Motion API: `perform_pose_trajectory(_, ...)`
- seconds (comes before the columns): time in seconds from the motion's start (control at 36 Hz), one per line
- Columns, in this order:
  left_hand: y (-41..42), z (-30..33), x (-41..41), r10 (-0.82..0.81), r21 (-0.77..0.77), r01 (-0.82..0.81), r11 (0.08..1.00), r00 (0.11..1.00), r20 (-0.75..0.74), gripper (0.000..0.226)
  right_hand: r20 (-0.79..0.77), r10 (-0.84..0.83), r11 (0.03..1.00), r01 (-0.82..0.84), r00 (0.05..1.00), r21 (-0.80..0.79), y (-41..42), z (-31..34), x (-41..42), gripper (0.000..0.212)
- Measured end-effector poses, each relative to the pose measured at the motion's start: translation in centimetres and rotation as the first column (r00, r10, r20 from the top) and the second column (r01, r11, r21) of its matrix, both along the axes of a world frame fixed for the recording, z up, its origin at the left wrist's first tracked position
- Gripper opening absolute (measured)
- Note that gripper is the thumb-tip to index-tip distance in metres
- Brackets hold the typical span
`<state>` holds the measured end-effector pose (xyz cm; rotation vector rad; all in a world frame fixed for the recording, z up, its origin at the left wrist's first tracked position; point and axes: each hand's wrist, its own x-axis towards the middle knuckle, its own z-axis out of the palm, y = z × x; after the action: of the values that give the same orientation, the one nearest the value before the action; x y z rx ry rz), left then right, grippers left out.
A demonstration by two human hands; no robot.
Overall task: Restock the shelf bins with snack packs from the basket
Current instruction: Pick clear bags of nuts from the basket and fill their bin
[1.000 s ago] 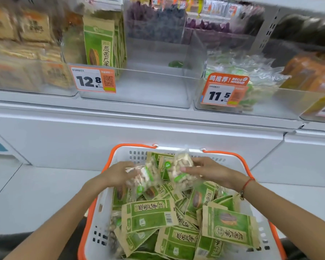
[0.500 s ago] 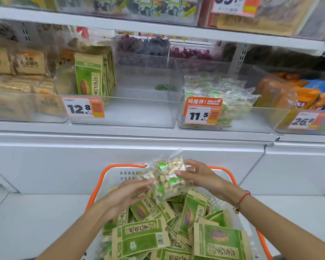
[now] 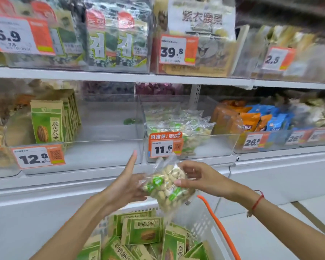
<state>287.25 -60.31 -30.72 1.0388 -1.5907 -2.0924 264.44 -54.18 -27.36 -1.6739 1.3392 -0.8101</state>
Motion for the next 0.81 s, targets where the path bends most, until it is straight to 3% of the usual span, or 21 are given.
perform_pose_trajectory(0.14, -0.3, 3.3, -3.8, 0.030, -0.245, -0.024, 0.969, 0.999, 0.019, 0.102, 0.064, -0.144, 0.985, 0.149, 0.988, -0.088, 0.1, 2.1, -3.0, 0.030)
perform_pose_trajectory(0.25, -0.6, 6.4, -7.5, 0.109, -0.467, -0.088, 0.880, 0.994, 0.017, 0.061, 0.045, -0.201, 0.946, 0.205, 0.979, -0.251, 0.1, 4.3, -5.5, 0.036)
perform_pose_trajectory(0.42, -3.9, 11.7, -13.3, 0.101, -0.749, -0.013, 0.663, 0.992, 0.071, 0.077, -0.155, -0.365, 0.761, 0.197, 0.918, -0.619, -1.1, 8.3, -9.8, 0.037)
perform_pose_trajectory(0.5, -5.6, 13.6, -15.6, 0.090, -0.800, 0.015, 0.600, 0.992, 0.086, 0.077, -0.206, -0.434, 0.713, 0.194, 0.877, -0.674, -2.3, 9.5, -11.7, 0.051)
perform_pose_trajectory(0.61, -8.0, 14.4, -17.8, 0.090, -0.799, 0.049, 0.599, 0.988, 0.128, 0.079, -0.276, -0.447, 0.734, 0.172, 0.851, -0.657, -4.7, 9.8, -13.4, 0.074)
perform_pose_trajectory(0.81, -11.5, 12.7, -19.2, 0.116, -0.805, 0.094, 0.585, 0.973, 0.198, 0.076, -0.450, -0.478, 0.768, 0.111, 0.754, -0.630, -9.0, 7.5, -15.2, 0.085)
